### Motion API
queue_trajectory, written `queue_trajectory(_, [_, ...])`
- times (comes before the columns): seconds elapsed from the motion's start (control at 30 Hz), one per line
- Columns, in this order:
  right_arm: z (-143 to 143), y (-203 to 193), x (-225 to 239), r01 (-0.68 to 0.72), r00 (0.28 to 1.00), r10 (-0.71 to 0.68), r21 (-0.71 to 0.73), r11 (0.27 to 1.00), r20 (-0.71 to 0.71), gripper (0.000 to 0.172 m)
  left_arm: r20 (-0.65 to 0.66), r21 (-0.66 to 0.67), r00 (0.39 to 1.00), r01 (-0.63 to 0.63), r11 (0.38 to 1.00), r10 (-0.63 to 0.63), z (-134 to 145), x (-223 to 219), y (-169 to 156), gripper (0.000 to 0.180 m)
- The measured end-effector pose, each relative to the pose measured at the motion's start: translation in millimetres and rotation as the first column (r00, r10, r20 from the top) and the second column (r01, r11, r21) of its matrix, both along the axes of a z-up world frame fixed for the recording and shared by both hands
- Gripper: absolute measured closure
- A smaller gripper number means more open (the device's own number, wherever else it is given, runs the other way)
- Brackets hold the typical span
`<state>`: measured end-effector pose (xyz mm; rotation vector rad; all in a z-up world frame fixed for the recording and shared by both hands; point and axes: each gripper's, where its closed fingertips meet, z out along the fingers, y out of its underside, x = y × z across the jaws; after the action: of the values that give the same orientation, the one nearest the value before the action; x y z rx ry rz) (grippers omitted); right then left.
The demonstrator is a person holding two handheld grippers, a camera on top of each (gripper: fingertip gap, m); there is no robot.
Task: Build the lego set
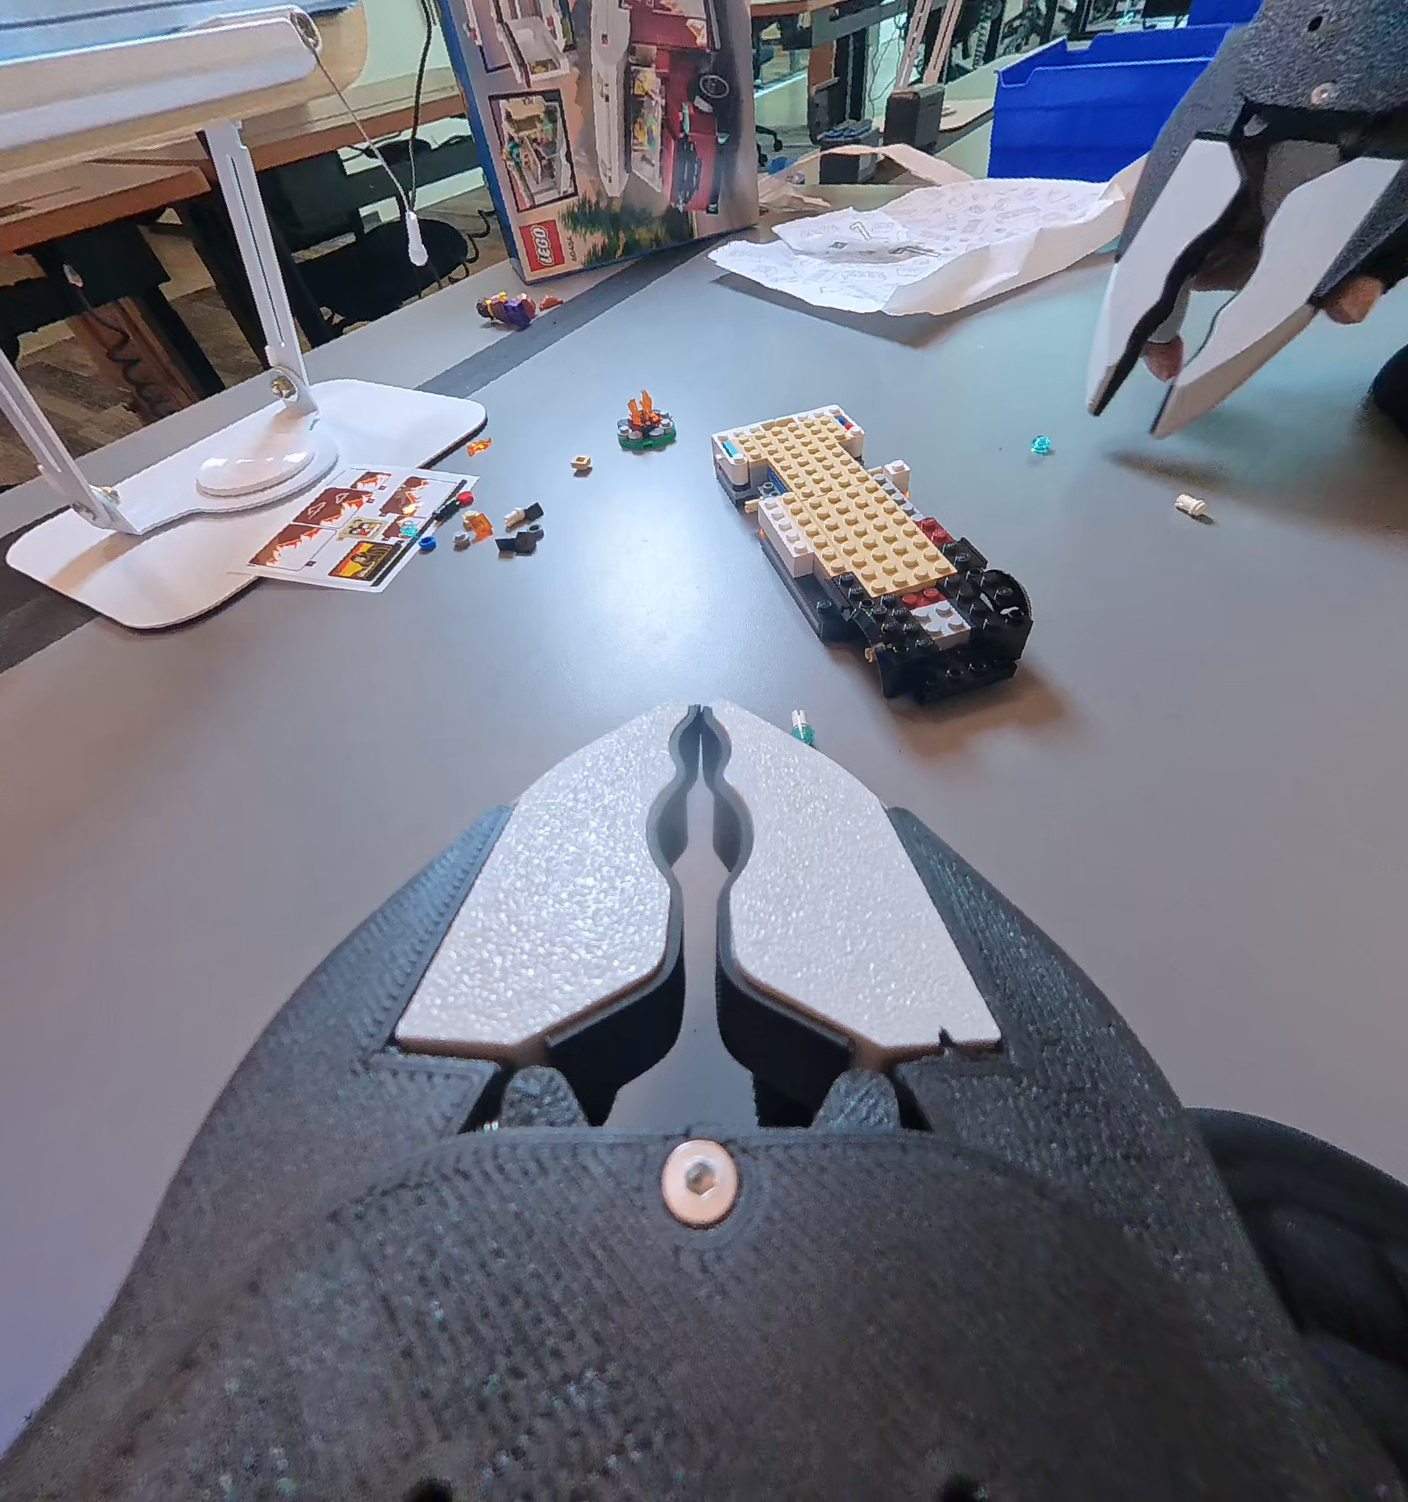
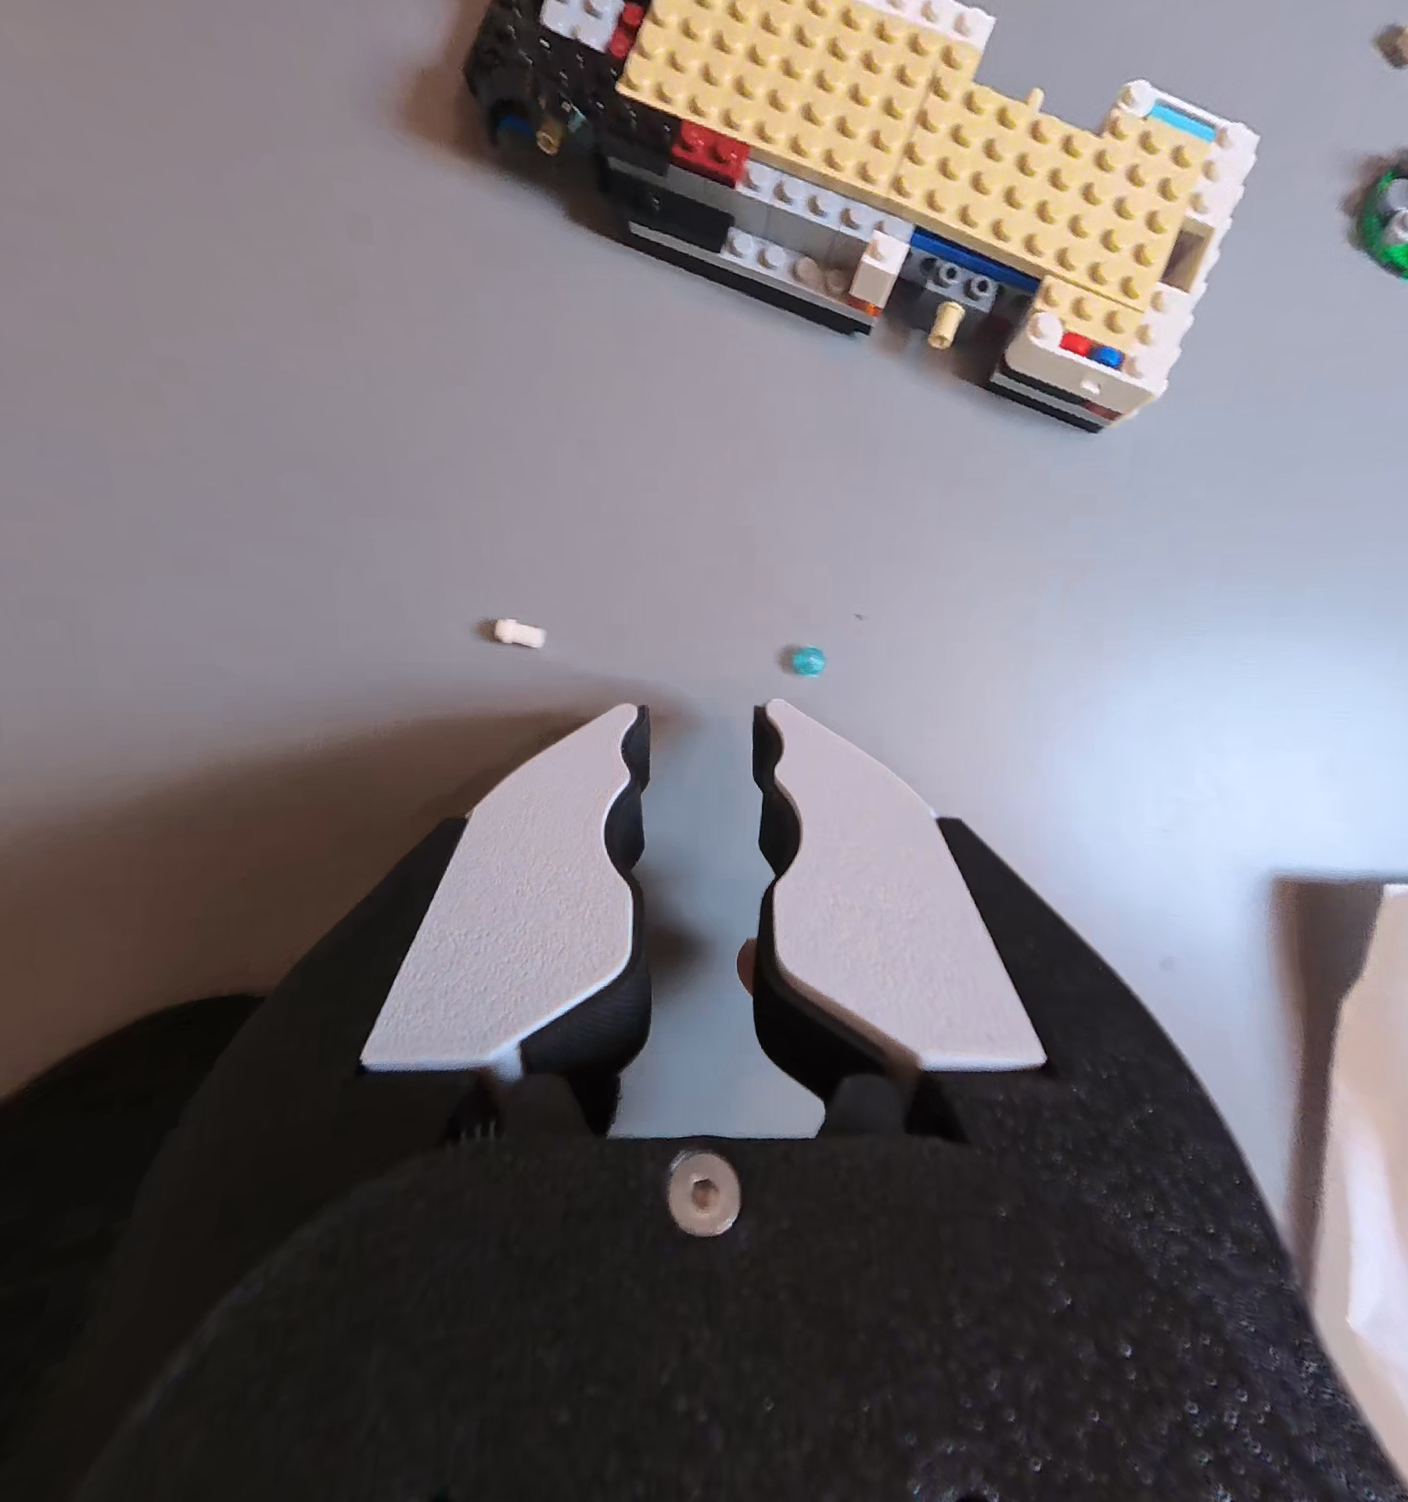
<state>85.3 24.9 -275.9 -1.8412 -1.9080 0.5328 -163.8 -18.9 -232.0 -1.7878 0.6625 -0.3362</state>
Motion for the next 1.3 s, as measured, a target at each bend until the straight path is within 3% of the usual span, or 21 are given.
queue_trajectory(0.17, [-5,25,-9,0.008,1.0,-0.008,-0.001,1.0,-0.002,0.153,-0.001,0.002,1.0,0.0,1.0,0.0,0,0,0,0.18])
queue_trajectory(0.43, [-11,20,-17,-0.053,0.998,0.054,-0.017,0.998,0.041,0.164,0.008,-0.006,1.0,0.0,1.0,0.0,0,-1,0,0.18])
queue_trajectory(0.67, [10,-53,-92,-0.278,0.958,0.275,-0.025,0.96,-0.078,0.164,-0.001,-0.007,1.0,0.011,1.0,-0.011,-1,0,-1,0.18])
queue_trajectory(0.9, [-10,-96,-151,-0.424,0.905,0.424,-0.001,0.906,-0.014,0.164,-0.016,0.0,1.0,0.008,1.0,-0.008,-1,0,-2,0.18])
queue_trajectory(1.13, [-8,-97,-143,-0.429,0.903,0.43,-0.052,0.902,0.012,0.15,-0.053,-0.002,0.998,0.024,1.0,-0.024,-5,3,-4,0.18])
queue_trajectory(1.3, [24,-76,-101,-0.454,0.889,0.452,-0.027,0.89,-0.069,0.151,-0.054,-0.005,0.998,0.026,1.0,-0.027,-5,4,-5,0.18])
